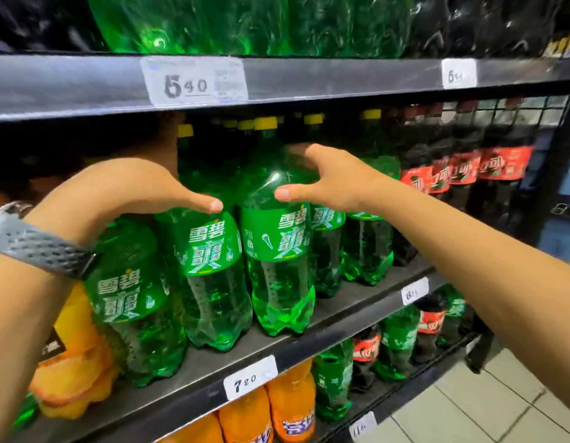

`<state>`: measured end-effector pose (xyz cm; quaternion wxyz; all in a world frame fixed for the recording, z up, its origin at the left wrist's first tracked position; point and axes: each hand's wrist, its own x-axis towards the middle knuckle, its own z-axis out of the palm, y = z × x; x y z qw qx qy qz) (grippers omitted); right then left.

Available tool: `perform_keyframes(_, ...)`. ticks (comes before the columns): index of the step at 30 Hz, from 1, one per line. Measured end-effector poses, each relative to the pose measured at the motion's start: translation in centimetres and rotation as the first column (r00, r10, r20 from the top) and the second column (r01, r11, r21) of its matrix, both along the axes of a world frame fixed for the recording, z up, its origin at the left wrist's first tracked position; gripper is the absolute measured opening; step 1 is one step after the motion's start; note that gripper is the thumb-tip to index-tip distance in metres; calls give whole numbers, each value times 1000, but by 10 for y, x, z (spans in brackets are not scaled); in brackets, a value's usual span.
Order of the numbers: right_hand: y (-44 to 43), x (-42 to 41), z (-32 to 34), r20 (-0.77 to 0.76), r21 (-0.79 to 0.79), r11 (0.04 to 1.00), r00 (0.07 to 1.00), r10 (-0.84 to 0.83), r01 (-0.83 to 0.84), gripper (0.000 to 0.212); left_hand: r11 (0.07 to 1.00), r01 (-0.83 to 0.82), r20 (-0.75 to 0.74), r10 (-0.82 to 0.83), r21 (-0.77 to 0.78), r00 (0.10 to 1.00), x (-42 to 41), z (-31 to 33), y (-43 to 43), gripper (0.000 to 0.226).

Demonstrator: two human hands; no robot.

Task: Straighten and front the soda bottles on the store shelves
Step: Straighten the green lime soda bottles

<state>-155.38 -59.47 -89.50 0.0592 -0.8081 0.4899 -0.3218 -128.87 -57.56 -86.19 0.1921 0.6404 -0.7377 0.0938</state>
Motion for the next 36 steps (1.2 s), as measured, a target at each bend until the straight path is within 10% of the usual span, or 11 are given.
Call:
perform_keyframes(3,-5,-6,-6,-31,-26,998,998,49,-50,90,998,-11,-71,6,-67,997,-3,-4,0,142)
perform_keyframes(6,-12,-32,-6,128,-187,978,985,118,-93,43,972,-62,-96,41,-228,995,-7,-12,-1,129)
perform_keyframes(9,-33,-82,1,277,-404,907,961,-6,122,25,933,-220,-60,212,-283,975,-9,-18,3,100)
perform_keyframes(11,-52,-116,3,273,-443,847,944,-185,294,32,927,-250,-56,244,-278,968,-17,-22,14,73)
perform_keyframes(14,-74,-144,-1,174,-343,847,913,-368,406,54,885,-162,-115,124,-436,986,-55,-29,32,94)
perform_keyframes(20,-81,-149,-2,169,-171,961,968,-187,215,83,980,-71,70,86,-188,994,-139,-44,34,147)
perform_keyframes(36,-98,-156,7,-104,-110,994,994,-29,17,111,976,-123,76,138,-181,988,-131,-56,33,121)
